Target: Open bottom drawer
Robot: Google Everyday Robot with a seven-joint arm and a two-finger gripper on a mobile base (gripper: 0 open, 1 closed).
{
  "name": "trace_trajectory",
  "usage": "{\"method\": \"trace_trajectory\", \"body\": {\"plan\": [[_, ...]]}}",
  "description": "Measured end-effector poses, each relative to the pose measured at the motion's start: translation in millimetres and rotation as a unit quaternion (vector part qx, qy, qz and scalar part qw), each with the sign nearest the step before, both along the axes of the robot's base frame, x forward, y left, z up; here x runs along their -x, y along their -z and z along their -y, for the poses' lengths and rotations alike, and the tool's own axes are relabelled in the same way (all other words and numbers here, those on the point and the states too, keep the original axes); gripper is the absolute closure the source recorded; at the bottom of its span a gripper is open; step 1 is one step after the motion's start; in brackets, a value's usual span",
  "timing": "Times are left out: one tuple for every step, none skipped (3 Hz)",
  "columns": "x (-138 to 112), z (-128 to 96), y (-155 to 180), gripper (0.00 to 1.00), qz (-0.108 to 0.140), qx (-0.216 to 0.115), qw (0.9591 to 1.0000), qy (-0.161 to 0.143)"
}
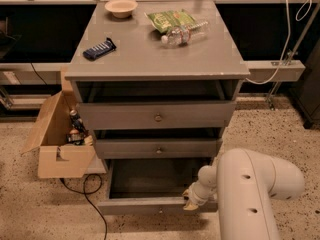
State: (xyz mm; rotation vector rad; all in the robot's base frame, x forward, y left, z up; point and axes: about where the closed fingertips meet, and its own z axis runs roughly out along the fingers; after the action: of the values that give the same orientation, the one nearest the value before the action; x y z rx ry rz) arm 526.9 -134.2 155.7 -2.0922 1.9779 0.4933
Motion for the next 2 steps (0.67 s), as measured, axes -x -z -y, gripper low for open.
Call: {"method": "trace_trajectory", "body": {"plan": [[0.0,0.0,0.0,0.85,0.0,0.0,1.0,0.0],[0.1,0.0,0.1,0.54,0.0,0.0,1.0,0.0]]}}
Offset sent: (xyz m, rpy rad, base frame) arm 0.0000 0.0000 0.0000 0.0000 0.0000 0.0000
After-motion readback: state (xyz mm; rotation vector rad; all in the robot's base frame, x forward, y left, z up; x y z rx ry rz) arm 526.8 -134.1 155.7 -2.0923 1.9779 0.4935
